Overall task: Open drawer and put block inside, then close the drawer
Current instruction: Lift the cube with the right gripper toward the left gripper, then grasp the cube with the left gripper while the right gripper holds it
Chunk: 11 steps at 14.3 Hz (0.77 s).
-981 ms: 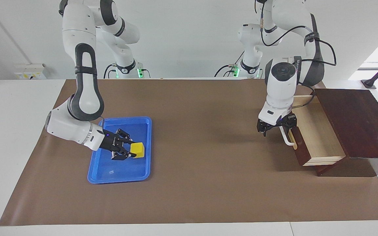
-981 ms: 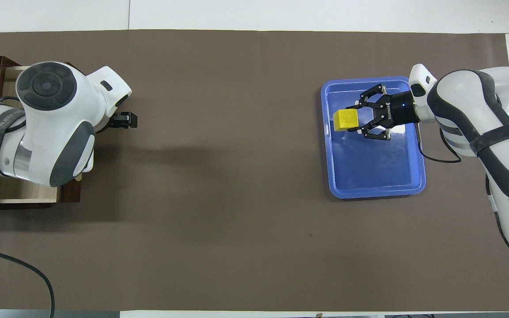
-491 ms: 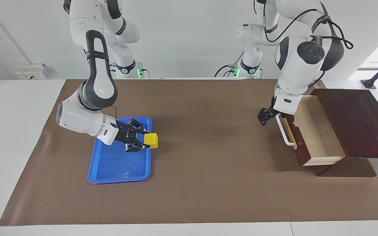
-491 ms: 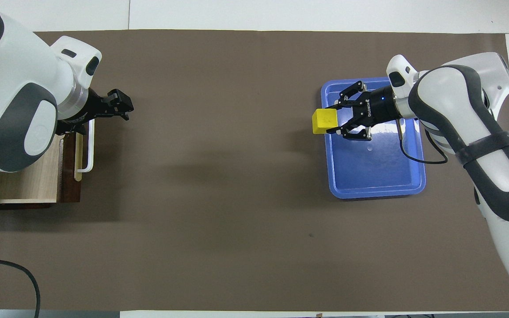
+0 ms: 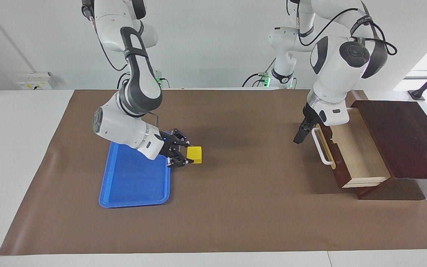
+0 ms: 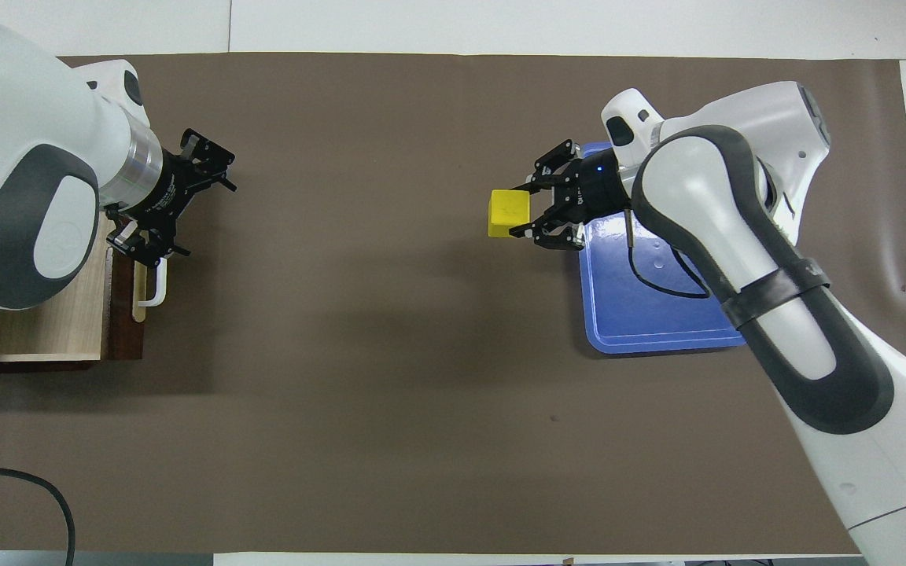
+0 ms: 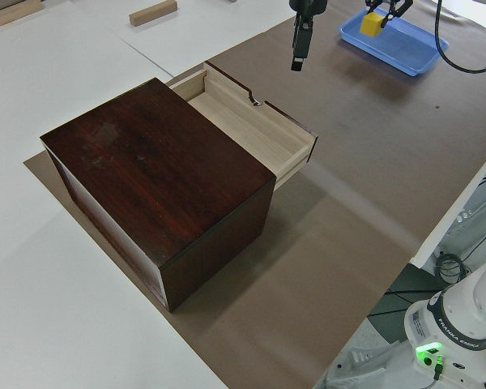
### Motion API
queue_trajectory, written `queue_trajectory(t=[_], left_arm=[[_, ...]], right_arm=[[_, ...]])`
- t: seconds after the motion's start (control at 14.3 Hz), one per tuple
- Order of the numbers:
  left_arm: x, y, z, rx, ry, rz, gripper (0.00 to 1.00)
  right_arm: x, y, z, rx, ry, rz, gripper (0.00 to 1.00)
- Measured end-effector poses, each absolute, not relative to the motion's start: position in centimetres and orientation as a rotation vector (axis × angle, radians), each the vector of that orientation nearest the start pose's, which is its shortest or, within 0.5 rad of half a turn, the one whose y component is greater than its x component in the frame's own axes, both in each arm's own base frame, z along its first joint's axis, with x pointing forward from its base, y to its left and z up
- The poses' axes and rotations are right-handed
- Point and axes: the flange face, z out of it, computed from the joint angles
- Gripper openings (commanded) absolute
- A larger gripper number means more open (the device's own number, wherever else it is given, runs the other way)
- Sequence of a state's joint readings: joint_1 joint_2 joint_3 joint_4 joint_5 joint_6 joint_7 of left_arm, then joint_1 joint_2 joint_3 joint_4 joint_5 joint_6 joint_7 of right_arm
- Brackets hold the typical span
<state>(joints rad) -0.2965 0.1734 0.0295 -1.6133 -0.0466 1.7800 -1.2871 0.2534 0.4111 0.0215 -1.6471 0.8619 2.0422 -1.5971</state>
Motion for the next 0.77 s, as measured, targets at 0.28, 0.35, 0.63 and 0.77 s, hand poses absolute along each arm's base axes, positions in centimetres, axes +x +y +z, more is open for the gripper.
queue_trajectory(t=[0.28,0.35,0.63,0.77], left_arm=[[59.3,-18.0,52.4,-2.415,-2.088,0.03,1.0],[59.1,-18.9,52.4,-2.352,-2.162,0.031,1.0],[57.2,-24.5,51.4,-2.251,-2.241,0.052,1.0],[56.2,-27.1,50.2,-2.218,-2.261,0.059,1.0]], right_arm=[[62.3,30.0,42.2,-1.844,-1.761,-0.599,0.0],[61.8,31.6,42.8,-1.85,-1.771,-0.607,0.0],[60.1,36.5,43.9,-1.89,-1.76,-0.668,0.0],[59.2,38.1,43.9,-1.879,-1.797,-0.67,0.0]])
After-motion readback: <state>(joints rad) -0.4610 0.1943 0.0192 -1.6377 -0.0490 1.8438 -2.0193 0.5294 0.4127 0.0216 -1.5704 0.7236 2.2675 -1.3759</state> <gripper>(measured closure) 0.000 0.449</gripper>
